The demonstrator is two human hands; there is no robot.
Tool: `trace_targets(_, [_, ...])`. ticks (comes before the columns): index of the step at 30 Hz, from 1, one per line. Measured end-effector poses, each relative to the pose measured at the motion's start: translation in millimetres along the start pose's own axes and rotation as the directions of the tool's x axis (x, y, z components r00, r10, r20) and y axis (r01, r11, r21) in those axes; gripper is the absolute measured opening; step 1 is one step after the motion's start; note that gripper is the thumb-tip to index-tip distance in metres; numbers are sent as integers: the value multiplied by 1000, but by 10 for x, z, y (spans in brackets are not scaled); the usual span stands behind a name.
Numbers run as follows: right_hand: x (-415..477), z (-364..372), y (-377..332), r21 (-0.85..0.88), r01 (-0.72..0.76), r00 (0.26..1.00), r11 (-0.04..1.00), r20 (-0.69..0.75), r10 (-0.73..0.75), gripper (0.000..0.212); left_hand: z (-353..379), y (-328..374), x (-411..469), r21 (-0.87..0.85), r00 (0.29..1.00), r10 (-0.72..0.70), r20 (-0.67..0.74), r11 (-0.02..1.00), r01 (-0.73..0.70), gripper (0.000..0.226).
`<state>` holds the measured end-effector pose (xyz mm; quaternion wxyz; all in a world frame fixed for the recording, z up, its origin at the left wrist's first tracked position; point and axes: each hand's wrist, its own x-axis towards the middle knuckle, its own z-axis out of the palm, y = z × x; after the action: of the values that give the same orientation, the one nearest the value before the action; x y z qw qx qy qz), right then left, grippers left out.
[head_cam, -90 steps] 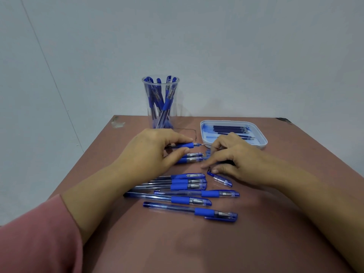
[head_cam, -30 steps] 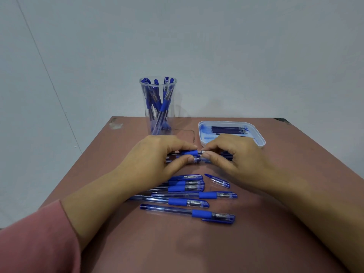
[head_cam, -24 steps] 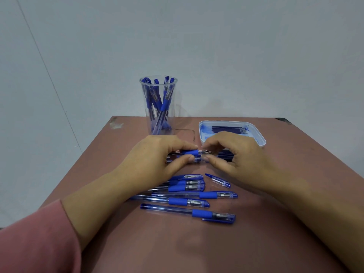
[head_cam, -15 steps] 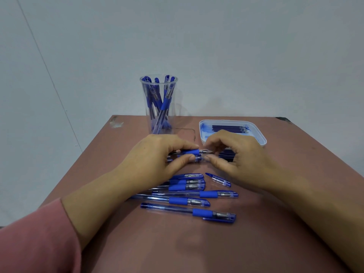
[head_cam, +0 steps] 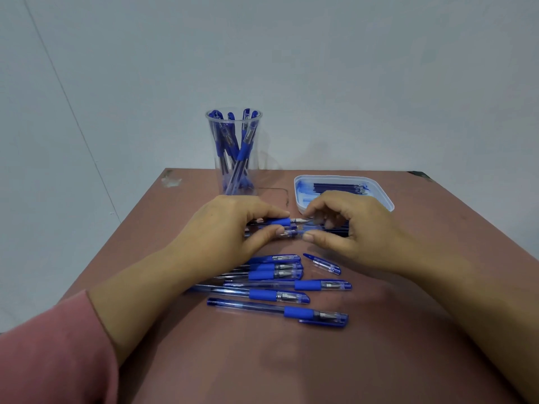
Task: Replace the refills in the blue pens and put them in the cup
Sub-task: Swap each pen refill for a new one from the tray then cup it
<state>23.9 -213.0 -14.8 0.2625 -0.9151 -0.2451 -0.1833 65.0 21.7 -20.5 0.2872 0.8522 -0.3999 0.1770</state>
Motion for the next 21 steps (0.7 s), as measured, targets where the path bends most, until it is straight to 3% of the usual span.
trace_targets(6, [-125, -159, 26, -177, -78, 942, 981, 310, 131, 26, -34, -43, 19, 21, 998, -68, -6, 997, 68, 27])
trace_targets(10, [-125, -165, 14, -212, -110, 923, 971, 341, 179, 18, -35, -23, 8, 21, 998, -68, 5, 997, 68, 28])
trace_targets(14, [-122, -190, 30, -92, -208, 964, 974, 149, 220, 5, -45, -39, 15, 17, 997, -71, 3, 997, 71, 28])
trace_targets(17, [-94, -221, 37, -30, -183, 983, 983, -40, 182, 5, -46, -53, 17, 2, 998, -65, 4, 998, 65, 28])
trace_targets(21, [-76, -172, 25, -49, -112, 989, 993, -101, 106, 11, -39, -58, 18, -22, 998, -65, 22, 998, 66, 30])
